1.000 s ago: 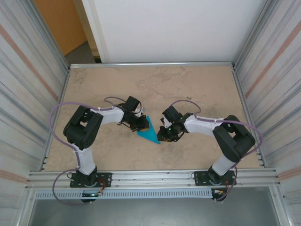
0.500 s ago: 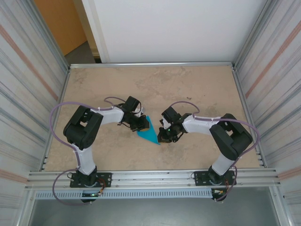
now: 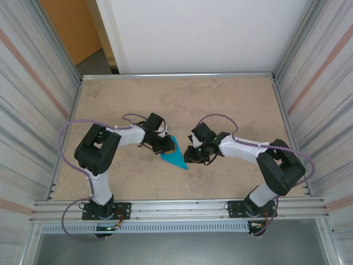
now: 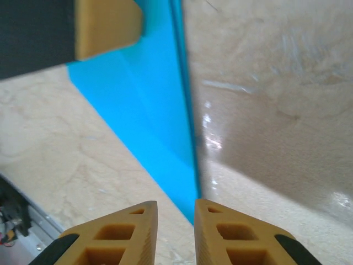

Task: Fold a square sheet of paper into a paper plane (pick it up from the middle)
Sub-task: Fourth fold the wing at the center of the table.

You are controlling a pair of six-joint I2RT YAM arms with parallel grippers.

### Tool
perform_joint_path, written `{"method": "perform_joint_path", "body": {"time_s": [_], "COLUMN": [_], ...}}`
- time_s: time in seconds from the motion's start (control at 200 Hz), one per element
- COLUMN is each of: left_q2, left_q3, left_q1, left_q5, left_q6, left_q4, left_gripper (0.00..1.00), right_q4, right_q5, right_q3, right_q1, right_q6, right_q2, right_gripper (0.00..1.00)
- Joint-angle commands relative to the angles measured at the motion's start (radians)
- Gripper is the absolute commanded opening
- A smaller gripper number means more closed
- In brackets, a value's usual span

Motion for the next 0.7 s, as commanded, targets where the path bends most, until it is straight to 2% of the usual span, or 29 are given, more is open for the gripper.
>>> {"method": "perform_joint_path", "body": {"time_s": [0.0, 0.155, 0.436, 0.692], "left_q2": [0.035, 0.035, 0.044, 0.054], "left_q3": [-0.033, -0.035, -0.039, -0.048], "left_q1": [0.007, 0.007, 0.006, 0.006], "left_q5": [-0.067, -0.069, -0.079, -0.099], "left_q6": [0.001, 0.0, -0.014, -0.026], "left_q4": [-0.059, -0.058, -0.066, -0.079], "left_gripper": [0.13, 0.12, 0.11, 0.11], "right_q4": [0.038, 0.095, 0.099, 0.093], "right_q5": [-0.062, -0.114, -0.133, -0.148], "right_q3": [0.031, 0.055, 0.038, -0.046], "right_q1": [0.008, 0.012, 0.006, 0.008], "right_q6": [-0.018, -0.004, 0.006, 0.035], "right_q2": [0.036, 0.129, 0.208, 0.181], "right_gripper": [0.17, 0.1, 0.08, 0.08]}}
